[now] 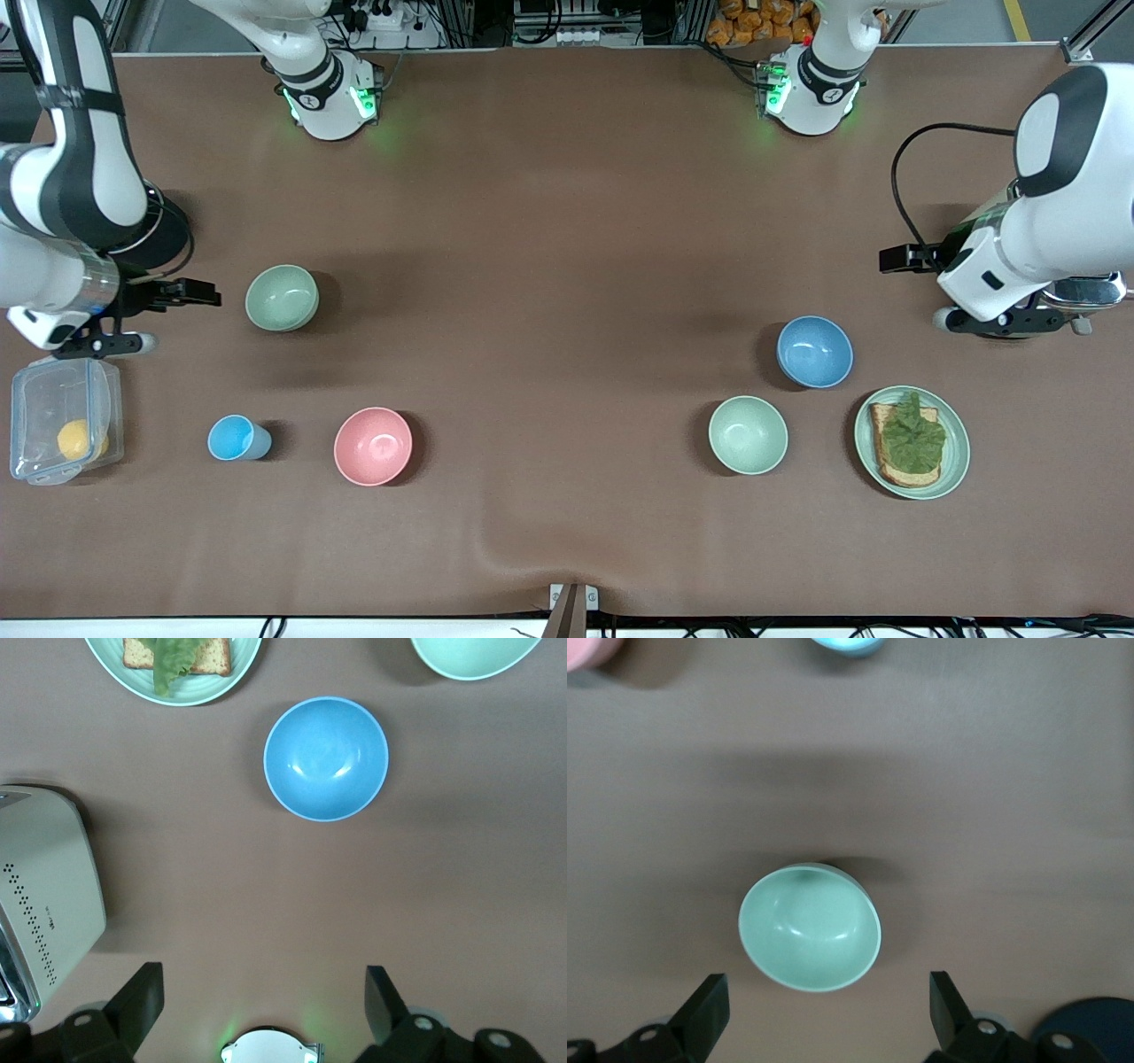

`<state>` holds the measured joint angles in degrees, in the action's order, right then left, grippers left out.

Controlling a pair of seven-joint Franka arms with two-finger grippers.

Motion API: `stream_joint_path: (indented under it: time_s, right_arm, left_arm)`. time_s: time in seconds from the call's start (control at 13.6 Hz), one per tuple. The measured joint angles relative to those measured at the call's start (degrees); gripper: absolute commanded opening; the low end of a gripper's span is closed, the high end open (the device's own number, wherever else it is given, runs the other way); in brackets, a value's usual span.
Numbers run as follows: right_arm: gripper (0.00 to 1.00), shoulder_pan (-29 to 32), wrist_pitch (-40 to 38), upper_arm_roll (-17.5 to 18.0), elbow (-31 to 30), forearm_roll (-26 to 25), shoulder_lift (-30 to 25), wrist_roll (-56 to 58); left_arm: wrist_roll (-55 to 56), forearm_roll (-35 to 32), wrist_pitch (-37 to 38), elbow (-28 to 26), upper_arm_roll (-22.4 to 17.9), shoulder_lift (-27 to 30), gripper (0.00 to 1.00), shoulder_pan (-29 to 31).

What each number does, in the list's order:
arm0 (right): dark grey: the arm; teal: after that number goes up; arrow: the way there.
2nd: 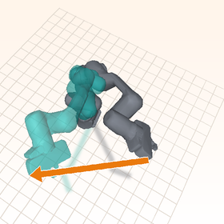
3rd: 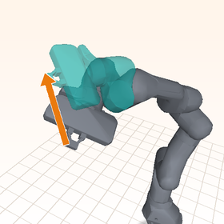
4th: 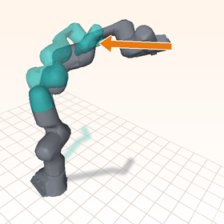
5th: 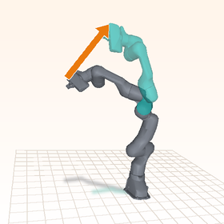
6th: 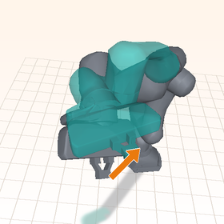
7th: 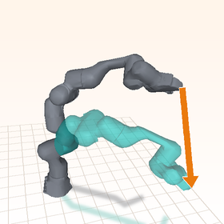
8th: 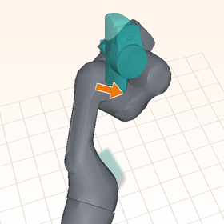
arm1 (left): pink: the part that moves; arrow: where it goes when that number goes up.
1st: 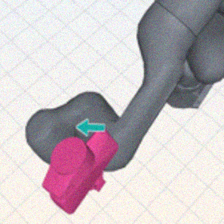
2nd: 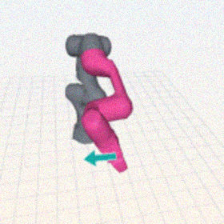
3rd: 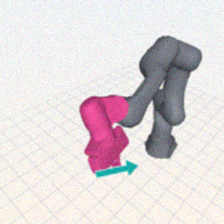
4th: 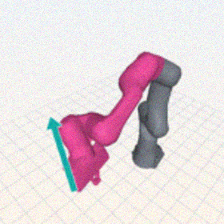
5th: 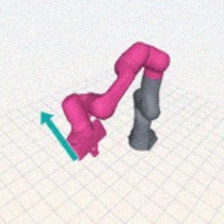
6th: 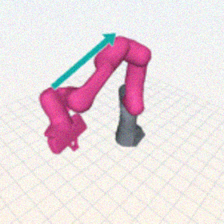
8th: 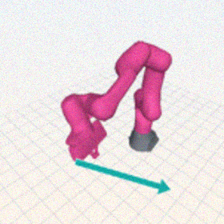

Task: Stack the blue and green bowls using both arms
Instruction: 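Move the right gripper to the green bowl while the left gripper approaches the blue bowl, then grasp the green bowl rim with the right gripper while the left gripper descends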

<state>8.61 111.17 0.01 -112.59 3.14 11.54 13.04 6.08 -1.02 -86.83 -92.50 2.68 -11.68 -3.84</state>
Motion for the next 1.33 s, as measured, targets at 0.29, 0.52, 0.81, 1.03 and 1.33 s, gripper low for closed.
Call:
stream_joint_path:
  time_s: [0.29,0.52,0.81,1.03,1.33]
  right_arm:
    - [0.9,-0.21,13.96,0.69,-11.93,0.24,0.12,0.0]
    - [0.86,-0.38,21.53,0.89,-17.85,0.24,0.19,0.11]
    - [0.65,-0.14,30.44,0.68,-21.69,0.24,1.91,2.06]
    - [0.29,-0.12,33.64,0.66,-23.38,0.24,3.79,2.28]
    - [0.0,-0.11,33.69,0.65,-23.43,0.28,4.13,2.28]
  left_arm:
    - [0.0,-0.22,-2.06,-0.84,0.02,-2.19,1.0,-0.08]
    - [0.0,-0.24,-3.56,-1.25,0.03,-4.2,1.0,-0.09]
    - [0.0,-2.08,-6.53,-1.72,0.05,-9.07,1.0,-0.15]
    - [0.0,-3.54,-9.67,-1.76,0.01,-12.76,1.0,-0.11]
    - [0.32,-3.57,-13.24,-1.77,0.07,-15.83,1.0,-0.19]
